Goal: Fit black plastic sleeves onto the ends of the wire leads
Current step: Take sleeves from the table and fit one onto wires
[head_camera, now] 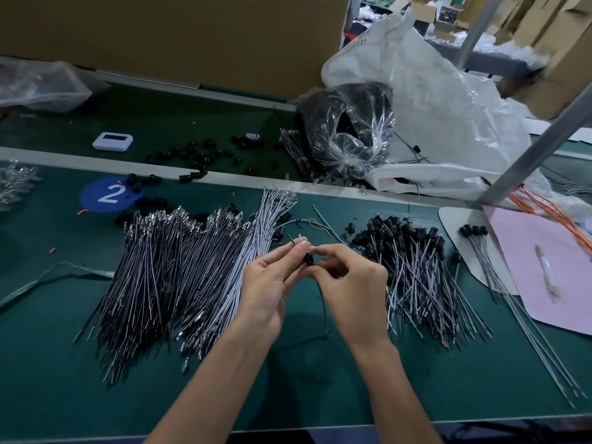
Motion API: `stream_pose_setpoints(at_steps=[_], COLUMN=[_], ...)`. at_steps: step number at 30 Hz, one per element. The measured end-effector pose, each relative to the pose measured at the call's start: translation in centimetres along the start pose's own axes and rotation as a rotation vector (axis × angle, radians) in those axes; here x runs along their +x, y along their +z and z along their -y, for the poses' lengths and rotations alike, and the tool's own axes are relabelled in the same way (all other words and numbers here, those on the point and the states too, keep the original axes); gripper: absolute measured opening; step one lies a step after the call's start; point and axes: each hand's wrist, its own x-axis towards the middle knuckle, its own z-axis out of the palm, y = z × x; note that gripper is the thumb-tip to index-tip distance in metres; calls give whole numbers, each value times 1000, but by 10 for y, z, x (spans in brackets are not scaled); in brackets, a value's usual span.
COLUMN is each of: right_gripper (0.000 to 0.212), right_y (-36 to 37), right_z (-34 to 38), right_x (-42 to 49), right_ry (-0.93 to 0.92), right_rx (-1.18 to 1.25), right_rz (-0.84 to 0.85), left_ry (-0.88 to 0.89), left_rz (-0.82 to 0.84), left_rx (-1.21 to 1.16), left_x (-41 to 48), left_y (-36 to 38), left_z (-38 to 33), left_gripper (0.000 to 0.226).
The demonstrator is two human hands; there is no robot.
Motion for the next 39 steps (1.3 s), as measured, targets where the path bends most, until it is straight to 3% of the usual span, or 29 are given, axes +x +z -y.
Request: stream_pose_setpoints(at_steps=[10,15,24,27,30,34,39], right_gripper=[26,17,11,12,15,18,8], right_y=[-3,0,-15,-14,-15,-15,-6], right_z=[0,-1,-26,-27,-24,-16,-3], right_x=[1,-2,-12,-10,-7,0,12], right_ry=[-19,-90,-51,19,211,320,380], right_rx=[-44,-91,-136,66,473,902,1099], right_rz=[12,-42,13,11,30,-47,-169], left_ry=[6,-37,151,135,105,68,-25], left_rz=[63,68,-146,-150,-171,-169,-168], left_rx=[56,27,-162,-185,-179,-137,-218], left_x=[-2,-5,9,8,7,4,-1], left_y=[-1,2,-15,-16,-18,-17,-12], left_z=[-4,-11,-43,-39,-37,-32,-22], left_gripper=[24,17,18,16,20,21,6])
